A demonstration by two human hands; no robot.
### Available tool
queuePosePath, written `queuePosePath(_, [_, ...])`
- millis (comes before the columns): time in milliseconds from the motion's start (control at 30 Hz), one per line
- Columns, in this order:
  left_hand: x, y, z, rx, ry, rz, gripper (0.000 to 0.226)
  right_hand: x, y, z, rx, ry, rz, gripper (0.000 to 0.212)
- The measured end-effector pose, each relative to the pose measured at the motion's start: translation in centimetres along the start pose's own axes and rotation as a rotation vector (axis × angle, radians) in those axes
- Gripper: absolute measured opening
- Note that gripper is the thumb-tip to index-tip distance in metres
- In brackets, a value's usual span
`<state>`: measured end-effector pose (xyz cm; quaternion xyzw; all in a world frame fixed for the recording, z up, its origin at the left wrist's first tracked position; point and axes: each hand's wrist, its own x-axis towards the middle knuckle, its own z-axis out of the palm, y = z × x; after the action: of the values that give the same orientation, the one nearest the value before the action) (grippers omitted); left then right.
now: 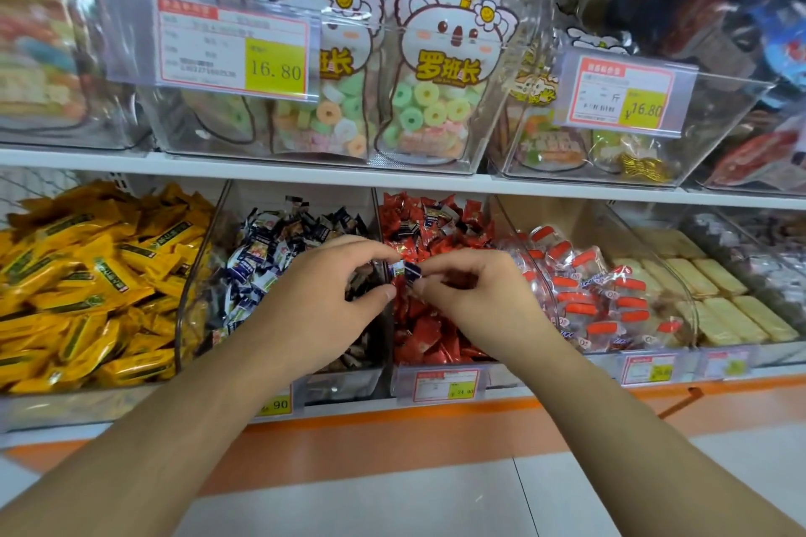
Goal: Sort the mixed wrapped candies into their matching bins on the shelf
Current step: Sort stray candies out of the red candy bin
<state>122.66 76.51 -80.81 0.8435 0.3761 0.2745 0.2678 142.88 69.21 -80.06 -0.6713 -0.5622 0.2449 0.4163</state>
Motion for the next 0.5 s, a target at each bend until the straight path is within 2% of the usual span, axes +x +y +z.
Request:
queuePosePath(167, [0.2, 1.1, 0.0, -0.214, 0.051, -0.026, 0.032, -0.5, -2.3, 0.1, 0.209, -0.028, -0.042, 0.011])
queuePosePath(267, [0.5, 0.7, -0.6, -0.154, 0.118, -0.039, 0.030, -0.2, -2.6, 0.1, 0.231, -0.027, -0.023, 0.020])
queuePosePath(333, [0.6, -0.1, -1.3, -0.031, 0.143, -0.063, 0.034, 0.4, -1.6, -0.1, 0.073, 0.052, -0.010, 0.026])
queuePosePath(400, [0.5, -1.0, -1.8, 0.084, 0.098, -0.099, 0.045, 0.9, -0.7, -0.2, -0.172, 0.081, -0.026, 0.033])
queuePosePath(500, [0.2, -1.4, -1.6, 0.154, 0.006, -0.094, 0.053, 1.3, 0.3, 0.4, -0.418, -0.036, -0.088, 0.040])
